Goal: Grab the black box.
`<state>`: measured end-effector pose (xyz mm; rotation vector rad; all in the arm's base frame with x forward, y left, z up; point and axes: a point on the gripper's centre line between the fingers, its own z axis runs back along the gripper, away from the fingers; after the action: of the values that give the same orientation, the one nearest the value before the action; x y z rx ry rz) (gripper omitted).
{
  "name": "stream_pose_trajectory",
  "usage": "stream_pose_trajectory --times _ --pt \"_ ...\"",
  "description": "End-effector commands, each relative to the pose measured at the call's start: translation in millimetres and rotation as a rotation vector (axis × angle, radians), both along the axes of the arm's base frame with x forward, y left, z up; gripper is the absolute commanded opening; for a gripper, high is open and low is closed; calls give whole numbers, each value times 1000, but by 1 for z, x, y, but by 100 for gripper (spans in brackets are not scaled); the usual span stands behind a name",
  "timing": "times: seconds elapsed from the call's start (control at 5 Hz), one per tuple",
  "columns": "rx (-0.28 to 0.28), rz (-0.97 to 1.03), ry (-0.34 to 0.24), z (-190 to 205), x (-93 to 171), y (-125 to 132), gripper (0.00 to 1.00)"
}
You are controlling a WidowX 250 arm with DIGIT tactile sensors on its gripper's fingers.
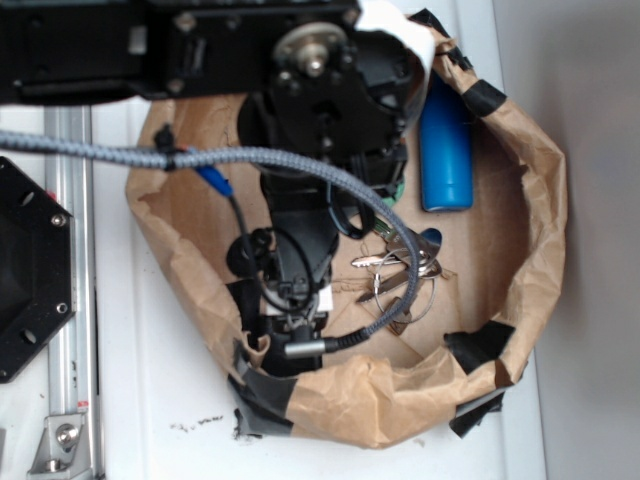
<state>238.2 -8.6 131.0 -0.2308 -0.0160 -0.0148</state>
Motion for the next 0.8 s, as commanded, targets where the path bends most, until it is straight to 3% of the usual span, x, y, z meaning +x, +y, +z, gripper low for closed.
stream_pose_trajectory --times 0.0,0.4,0.6 --pt "119 75 -37 -38 24 14 100" --pt "108 -44 67 -73 9 -27 100" --pt "94 -90 79 -74 -6 -42 100"
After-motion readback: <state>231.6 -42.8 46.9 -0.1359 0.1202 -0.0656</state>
